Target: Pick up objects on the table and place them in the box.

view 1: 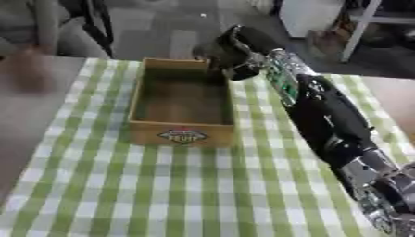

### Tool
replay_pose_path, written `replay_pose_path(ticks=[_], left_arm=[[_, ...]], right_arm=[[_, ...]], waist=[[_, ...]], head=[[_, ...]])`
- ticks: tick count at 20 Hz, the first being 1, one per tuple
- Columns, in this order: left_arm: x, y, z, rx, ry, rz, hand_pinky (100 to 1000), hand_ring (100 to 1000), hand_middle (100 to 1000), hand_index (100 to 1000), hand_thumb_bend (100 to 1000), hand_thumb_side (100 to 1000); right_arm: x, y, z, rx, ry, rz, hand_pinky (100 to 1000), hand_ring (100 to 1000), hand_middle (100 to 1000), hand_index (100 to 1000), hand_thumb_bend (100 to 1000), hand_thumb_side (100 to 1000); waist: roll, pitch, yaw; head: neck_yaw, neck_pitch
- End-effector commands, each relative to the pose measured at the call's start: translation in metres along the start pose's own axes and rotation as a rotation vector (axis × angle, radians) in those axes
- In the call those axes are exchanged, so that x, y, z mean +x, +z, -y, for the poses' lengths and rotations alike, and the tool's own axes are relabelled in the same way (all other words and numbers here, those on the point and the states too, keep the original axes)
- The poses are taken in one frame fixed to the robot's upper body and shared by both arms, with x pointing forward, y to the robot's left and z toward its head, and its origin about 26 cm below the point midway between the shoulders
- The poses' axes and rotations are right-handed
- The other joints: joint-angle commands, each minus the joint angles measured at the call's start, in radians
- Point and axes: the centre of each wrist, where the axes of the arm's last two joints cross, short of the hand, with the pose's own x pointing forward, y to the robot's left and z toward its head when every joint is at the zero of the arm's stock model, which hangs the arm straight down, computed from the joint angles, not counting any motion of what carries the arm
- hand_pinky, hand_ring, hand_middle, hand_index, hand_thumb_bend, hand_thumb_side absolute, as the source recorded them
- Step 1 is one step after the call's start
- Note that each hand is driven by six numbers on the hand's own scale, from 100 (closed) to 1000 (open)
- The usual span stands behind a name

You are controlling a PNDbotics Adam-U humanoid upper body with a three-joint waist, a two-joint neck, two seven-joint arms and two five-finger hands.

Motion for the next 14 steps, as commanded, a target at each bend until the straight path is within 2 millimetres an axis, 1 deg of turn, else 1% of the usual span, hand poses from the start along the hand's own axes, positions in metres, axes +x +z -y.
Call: replay_pose_path(ticks=[1,6,7,11,14], left_arm=[[0.007,-0.004,0.001,-0.013,0.001,0.027,474,512,420,445,590,329],[0.008,-0.005,0.002,-0.02,0.007,0.031,474,512,420,445,591,329],[0.008,-0.005,0.003,-0.02,0.007,0.031,474,512,420,445,591,329],[0.008,-0.005,0.003,-0.023,0.008,0.03,473,512,420,444,591,330],[0.008,-0.005,0.003,-0.023,0.008,0.029,473,512,420,444,591,330]], right_arm=[[0.011,-0.009,0.009,-0.004,0.038,0.042,521,560,491,653,181,100],[0.019,-0.01,-0.009,0.05,0.048,0.054,537,574,508,666,196,112],[0.019,-0.009,-0.013,0.063,0.049,0.052,545,580,515,671,203,131],[0.02,-0.004,-0.033,0.129,0.052,0.044,562,594,516,691,211,160],[0.02,-0.004,-0.036,0.139,0.058,0.043,562,594,516,691,211,160]], waist=[[0.006,-0.019,0.005],[0.003,-0.016,0.012],[0.003,-0.015,0.013],[0.001,-0.013,0.009],[0.001,-0.012,0.008]], head=[[-0.009,-0.012],[-0.011,-0.011],[-0.01,-0.011],[-0.007,-0.014],[-0.006,-0.014]])
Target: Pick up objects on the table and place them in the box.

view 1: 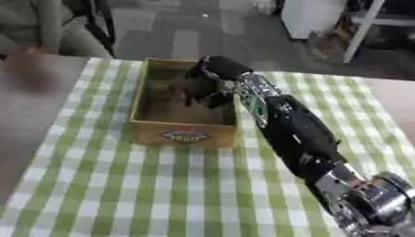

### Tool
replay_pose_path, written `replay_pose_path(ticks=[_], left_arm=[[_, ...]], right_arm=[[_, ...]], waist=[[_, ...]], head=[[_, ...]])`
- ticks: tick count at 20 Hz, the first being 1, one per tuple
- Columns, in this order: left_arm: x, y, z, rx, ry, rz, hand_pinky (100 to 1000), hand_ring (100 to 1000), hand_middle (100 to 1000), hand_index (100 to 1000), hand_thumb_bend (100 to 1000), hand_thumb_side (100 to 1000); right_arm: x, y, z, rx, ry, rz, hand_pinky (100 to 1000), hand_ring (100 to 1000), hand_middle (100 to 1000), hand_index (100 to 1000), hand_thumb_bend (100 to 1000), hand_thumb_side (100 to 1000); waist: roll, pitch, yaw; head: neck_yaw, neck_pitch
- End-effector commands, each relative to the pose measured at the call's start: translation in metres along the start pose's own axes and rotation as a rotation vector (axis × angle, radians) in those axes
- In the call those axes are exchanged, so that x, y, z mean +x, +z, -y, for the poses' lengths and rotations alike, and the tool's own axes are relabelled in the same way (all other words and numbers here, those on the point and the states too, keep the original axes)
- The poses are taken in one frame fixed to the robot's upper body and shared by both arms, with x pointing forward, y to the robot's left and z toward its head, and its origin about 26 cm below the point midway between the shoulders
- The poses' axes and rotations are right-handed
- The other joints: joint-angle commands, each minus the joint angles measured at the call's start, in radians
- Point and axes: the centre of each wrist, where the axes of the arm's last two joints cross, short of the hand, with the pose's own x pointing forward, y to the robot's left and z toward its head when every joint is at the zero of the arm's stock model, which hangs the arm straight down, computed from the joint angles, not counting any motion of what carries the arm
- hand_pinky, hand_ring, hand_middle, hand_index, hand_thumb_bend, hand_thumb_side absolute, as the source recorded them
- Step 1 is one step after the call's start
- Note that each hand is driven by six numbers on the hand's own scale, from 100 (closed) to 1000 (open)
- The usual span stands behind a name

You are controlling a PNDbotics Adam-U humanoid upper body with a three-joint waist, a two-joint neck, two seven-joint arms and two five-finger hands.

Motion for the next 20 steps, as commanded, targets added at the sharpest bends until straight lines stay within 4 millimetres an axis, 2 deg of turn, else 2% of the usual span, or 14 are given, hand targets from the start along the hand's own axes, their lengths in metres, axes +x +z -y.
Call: replay_pose_path(ticks=[1,4,6,10,12,14,17,20], left_arm=[[0.007,-0.003,-0.001,-0.008,-0.007,0.026,473,512,419,444,592,330],[0.006,-0.002,-0.001,-0.008,-0.007,0.024,472,511,419,443,593,330],[0.006,-0.002,-0.001,-0.008,-0.008,0.022,472,511,419,443,589,332],[0.005,-0.002,-0.001,-0.007,-0.009,0.019,472,511,419,443,589,332],[0.005,-0.001,-0.001,-0.006,-0.01,0.018,472,511,419,443,589,332],[0.005,-0.001,-0.002,-0.006,-0.01,0.017,472,511,419,443,590,332],[0.005,-0.001,-0.002,-0.003,-0.011,0.016,472,511,419,443,591,332],[0.005,-0.001,-0.003,0.0,-0.013,0.014,472,511,419,443,591,332]], right_arm=[[-0.003,-0.002,0.013,-0.017,0.031,0.002,600,633,570,751,221,216],[0.001,-0.002,0.001,0.047,0.033,0.041,650,699,642,807,242,315],[0.0,-0.001,-0.002,0.091,0.035,0.072,700,763,726,849,287,420],[-0.002,0.0,0.0,0.155,0.041,0.122,833,873,847,913,418,568],[-0.004,0.0,0.003,0.18,0.043,0.141,865,907,886,934,486,623],[-0.006,0.001,0.007,0.195,0.038,0.15,881,923,901,942,508,647],[-0.011,0.002,0.02,0.183,0.019,0.145,871,915,893,942,477,639],[-0.017,0.005,0.034,0.116,-0.018,0.12,844,895,863,930,368,600]], waist=[[0.007,-0.014,-0.002],[0.01,-0.012,-0.008],[0.011,-0.011,-0.01],[0.012,-0.011,-0.015],[0.012,-0.012,-0.017],[0.012,-0.012,-0.018],[0.011,-0.012,-0.021],[0.01,-0.012,-0.025]], head=[[0.002,-0.014],[0.001,-0.014],[0.001,-0.015],[0.003,-0.017],[0.004,-0.017],[0.005,-0.017],[0.007,-0.018],[0.013,-0.019]])
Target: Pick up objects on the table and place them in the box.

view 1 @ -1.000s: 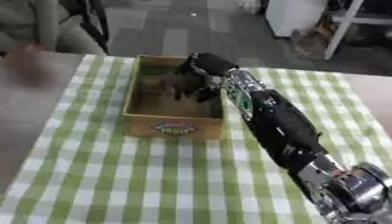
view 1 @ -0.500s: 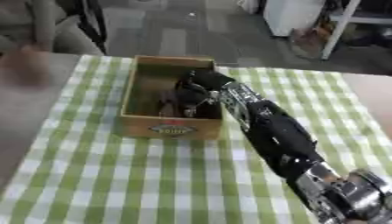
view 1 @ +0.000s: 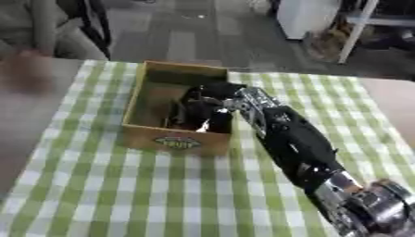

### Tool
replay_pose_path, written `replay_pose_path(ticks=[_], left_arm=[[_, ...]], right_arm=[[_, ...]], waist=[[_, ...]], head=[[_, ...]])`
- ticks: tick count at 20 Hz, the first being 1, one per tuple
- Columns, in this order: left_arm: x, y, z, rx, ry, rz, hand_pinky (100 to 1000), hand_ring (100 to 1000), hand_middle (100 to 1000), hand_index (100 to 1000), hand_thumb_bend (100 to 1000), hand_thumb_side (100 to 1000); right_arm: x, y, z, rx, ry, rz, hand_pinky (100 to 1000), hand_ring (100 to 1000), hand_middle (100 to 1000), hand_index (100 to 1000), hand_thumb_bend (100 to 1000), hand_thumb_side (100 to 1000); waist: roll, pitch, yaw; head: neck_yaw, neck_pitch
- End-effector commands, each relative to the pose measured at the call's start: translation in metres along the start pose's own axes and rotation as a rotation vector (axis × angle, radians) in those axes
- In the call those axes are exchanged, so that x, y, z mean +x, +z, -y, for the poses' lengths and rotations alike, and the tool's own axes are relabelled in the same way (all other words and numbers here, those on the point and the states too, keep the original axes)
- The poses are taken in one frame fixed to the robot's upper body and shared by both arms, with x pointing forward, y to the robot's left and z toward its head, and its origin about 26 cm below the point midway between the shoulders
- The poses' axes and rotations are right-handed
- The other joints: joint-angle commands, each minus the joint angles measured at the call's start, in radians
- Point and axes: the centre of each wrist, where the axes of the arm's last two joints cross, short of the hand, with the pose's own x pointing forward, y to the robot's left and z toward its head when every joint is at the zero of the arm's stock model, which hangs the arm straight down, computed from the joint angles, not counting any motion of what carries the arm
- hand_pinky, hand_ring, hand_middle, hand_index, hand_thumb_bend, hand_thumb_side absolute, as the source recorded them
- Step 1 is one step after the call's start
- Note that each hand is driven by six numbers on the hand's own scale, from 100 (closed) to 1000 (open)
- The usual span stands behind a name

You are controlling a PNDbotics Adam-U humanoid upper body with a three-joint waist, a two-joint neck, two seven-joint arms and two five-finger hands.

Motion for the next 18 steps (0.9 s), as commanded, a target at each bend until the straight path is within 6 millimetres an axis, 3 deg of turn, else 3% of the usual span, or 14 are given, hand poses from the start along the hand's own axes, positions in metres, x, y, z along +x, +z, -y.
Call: replay_pose_path(ticks=[1,5,8,13,18], left_arm=[[0.005,-0.001,-0.003,0.003,-0.014,0.017,472,511,419,443,591,332],[0.005,0.0,-0.004,0.01,-0.017,0.014,472,511,419,443,589,333],[0.005,0.0,-0.005,0.017,-0.019,0.013,472,511,420,443,587,334],[0.005,0.001,-0.008,0.035,-0.026,0.011,472,511,420,443,580,336],[0.003,0.004,-0.012,0.059,-0.036,0.001,471,511,421,443,561,344]], right_arm=[[-0.013,0.012,0.033,-0.108,-0.008,-0.029,843,895,861,930,363,600],[-0.023,0.021,0.037,-0.218,-0.083,-0.041,799,866,811,913,255,573],[-0.03,0.029,0.039,-0.312,-0.136,-0.053,715,805,729,863,100,481],[-0.044,0.049,0.043,-0.492,-0.226,-0.136,644,749,625,802,100,417],[-0.068,0.078,0.037,-0.689,-0.369,-0.292,625,748,609,775,100,471]], waist=[[0.007,-0.016,-0.003],[0.005,-0.016,-0.013],[0.004,-0.015,-0.024],[0.006,-0.012,-0.047],[0.004,-0.01,-0.074]], head=[[0.006,-0.011],[0.016,-0.013],[0.027,-0.015],[0.049,-0.016],[0.073,-0.016]])
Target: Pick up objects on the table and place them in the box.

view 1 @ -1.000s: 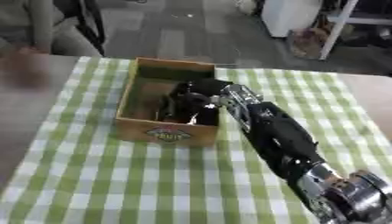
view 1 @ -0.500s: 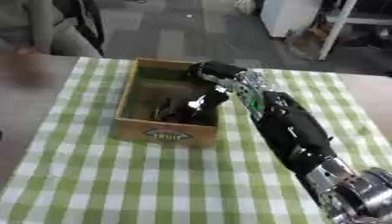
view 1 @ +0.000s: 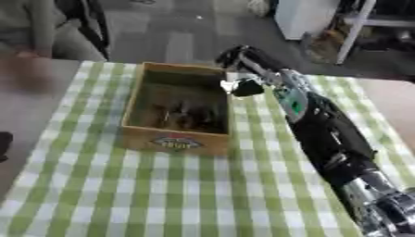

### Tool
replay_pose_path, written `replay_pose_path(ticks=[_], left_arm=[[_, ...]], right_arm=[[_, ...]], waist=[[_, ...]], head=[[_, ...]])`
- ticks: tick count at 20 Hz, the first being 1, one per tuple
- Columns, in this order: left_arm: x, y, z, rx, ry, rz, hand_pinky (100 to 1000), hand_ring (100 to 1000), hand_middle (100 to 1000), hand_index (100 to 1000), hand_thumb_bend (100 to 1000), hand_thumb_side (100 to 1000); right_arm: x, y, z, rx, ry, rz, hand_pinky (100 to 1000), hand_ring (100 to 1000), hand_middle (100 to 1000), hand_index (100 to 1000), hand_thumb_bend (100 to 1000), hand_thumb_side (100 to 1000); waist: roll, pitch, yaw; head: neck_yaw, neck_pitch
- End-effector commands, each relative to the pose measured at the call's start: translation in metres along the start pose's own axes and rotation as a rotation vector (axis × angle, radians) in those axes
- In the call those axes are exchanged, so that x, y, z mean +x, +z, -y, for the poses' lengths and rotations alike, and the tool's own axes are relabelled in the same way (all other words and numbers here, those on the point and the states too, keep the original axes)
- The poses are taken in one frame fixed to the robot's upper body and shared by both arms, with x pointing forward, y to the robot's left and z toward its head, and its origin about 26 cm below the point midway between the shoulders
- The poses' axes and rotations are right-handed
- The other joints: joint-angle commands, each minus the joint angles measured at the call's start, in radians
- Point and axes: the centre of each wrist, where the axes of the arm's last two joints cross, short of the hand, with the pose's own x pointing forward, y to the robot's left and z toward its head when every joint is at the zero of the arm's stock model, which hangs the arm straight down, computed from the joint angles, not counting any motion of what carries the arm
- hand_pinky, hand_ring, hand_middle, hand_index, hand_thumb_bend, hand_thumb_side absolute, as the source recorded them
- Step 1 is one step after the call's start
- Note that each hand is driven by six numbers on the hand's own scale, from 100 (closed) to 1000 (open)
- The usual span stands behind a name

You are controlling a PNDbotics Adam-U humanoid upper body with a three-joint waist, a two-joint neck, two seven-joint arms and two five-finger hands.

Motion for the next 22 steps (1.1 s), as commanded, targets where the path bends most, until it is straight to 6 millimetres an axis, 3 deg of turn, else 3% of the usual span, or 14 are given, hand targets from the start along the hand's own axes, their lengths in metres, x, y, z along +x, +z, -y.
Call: replay_pose_path(ticks=[1,6,11,22], left_arm=[[0.007,-0.001,-0.006,0.019,-0.026,0.021,471,511,421,443,559,344],[0.007,0.0,-0.009,0.035,-0.036,0.02,470,510,421,443,551,345],[0.006,0.001,-0.011,0.052,-0.043,0.012,470,510,421,442,539,350],[0.007,0.001,-0.011,0.062,-0.04,0.014,469,510,421,442,513,360]], right_arm=[[-0.019,0.011,0.036,-0.177,-0.039,-0.089,613,734,593,758,100,483],[-0.042,0.041,0.049,-0.341,-0.089,-0.221,614,746,608,760,100,527],[-0.05,0.064,0.044,-0.399,-0.129,-0.313,613,749,612,765,100,551],[-0.046,0.078,0.05,-0.395,-0.269,-0.384,609,746,605,763,100,566]], waist=[[0.005,-0.011,-0.015],[0.004,-0.006,-0.044],[0.007,0.001,-0.065],[0.01,0.011,-0.071]], head=[[0.015,-0.012],[0.033,-0.018],[0.047,-0.02],[0.048,-0.018]])
